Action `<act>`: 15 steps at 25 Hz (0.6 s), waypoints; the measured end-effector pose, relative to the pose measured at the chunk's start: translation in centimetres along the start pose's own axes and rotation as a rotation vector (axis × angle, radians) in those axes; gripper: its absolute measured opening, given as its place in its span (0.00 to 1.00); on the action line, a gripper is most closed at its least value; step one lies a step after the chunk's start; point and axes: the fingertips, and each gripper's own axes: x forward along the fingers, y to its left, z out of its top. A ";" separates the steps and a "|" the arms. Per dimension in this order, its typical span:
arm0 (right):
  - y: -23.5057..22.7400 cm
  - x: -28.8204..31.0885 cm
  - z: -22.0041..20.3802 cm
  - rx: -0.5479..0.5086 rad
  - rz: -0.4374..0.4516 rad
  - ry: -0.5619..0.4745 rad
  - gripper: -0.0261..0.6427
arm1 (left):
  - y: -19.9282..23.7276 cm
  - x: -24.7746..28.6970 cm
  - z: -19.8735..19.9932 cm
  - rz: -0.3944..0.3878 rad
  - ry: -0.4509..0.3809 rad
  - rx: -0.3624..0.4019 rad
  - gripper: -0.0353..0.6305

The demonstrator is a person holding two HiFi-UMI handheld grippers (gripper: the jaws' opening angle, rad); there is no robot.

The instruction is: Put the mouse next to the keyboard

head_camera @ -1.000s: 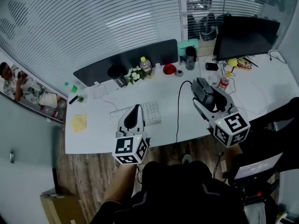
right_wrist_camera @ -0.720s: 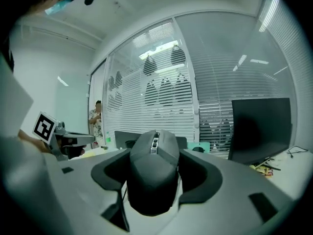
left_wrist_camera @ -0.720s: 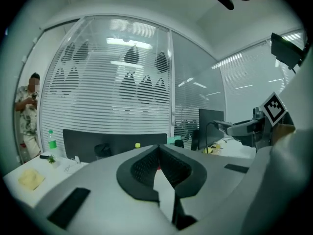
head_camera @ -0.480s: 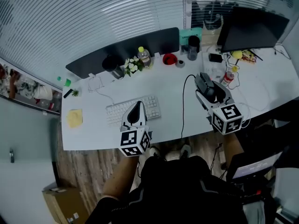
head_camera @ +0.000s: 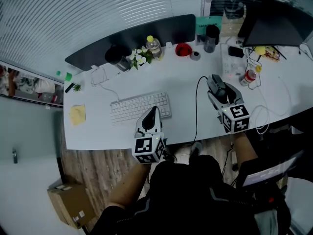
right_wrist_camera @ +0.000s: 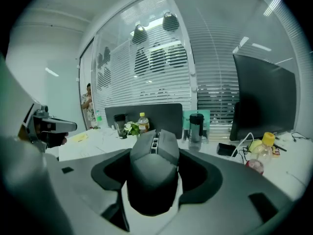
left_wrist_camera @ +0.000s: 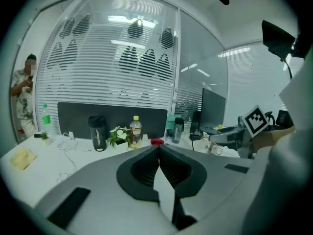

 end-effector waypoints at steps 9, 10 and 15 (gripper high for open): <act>-1.6 4.6 -6.3 0.025 0.015 0.110 0.47 | -0.5 1.7 -4.2 0.018 0.092 0.047 0.10; -1.8 5.0 -7.0 0.028 0.014 0.122 0.47 | -0.7 1.7 -4.6 0.017 0.101 0.047 0.10; -2.7 7.1 -10.4 0.036 0.011 0.188 0.47 | -0.8 1.7 -6.1 0.029 0.136 0.041 0.10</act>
